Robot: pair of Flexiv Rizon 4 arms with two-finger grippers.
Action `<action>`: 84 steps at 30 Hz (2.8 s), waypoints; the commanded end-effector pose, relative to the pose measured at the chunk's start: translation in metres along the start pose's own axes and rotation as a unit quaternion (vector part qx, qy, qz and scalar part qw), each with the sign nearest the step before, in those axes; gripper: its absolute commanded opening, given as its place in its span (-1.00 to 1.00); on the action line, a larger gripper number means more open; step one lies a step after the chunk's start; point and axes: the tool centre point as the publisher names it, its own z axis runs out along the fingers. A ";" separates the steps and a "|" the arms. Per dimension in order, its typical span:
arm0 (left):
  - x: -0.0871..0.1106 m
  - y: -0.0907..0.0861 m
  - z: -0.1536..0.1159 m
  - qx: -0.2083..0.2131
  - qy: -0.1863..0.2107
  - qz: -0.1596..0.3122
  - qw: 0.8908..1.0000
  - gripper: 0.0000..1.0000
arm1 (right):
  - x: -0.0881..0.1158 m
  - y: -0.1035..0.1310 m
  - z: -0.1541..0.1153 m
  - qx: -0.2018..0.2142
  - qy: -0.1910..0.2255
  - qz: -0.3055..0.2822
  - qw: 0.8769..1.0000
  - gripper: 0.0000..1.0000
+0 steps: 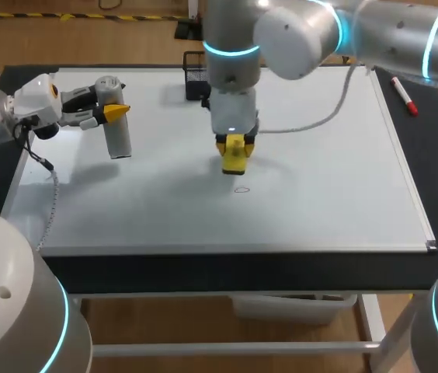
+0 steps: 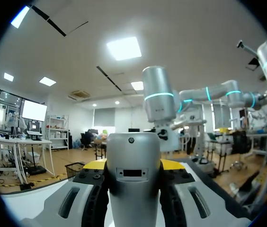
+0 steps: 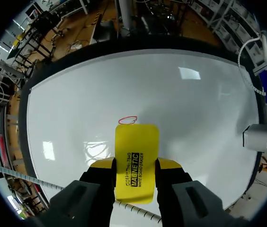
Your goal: Pick up the inspection probe, press it on each red-marked spot on the whiteboard one by one, put down the probe, pick up the eraser, and wipe off all the red marks.
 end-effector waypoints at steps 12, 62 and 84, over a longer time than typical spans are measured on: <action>0.000 0.000 0.000 0.001 0.000 0.001 1.000 -1.00 | -0.031 0.044 0.013 0.007 -0.009 -0.022 1.000 -1.00; 0.000 0.000 0.000 0.001 0.000 0.001 1.000 -1.00 | 0.016 0.061 0.054 -0.002 -0.015 0.013 1.000 -1.00; 0.000 0.000 0.000 0.001 0.000 0.001 1.000 -1.00 | 0.074 0.056 0.048 -0.003 -0.007 0.064 0.998 -1.00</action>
